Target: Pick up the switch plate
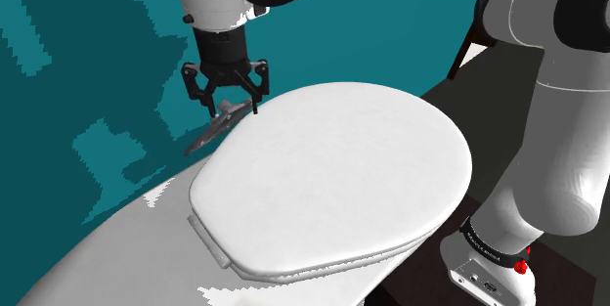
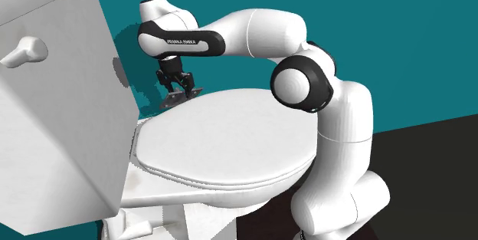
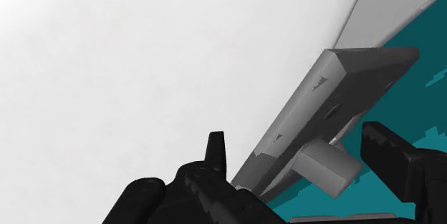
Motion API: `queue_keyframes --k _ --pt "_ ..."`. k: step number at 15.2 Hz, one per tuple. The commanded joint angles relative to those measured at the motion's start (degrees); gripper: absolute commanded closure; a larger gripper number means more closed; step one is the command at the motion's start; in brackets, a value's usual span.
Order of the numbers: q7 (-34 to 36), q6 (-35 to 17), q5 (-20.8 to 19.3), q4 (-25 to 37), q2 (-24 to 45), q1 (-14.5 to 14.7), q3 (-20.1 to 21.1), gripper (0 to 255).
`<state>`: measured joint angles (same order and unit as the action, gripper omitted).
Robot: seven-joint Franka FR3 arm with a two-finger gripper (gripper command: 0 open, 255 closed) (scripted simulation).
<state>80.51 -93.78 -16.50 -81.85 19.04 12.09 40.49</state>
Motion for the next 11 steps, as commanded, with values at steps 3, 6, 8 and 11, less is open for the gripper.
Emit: queue_keyframes --k 3,6,8,11 --pt "-0.25 3.39 -0.17 3.73 0.35 0.70 0.08 255" --pt "-0.37 6.02 -0.55 6.92 0.97 1.45 0.09 255" --pt "-0.44 7.84 -0.89 9.23 1.50 2.06 0.08 255" --pt "-0.48 8.92 -1.11 10.62 1.85 2.44 0.06 255"
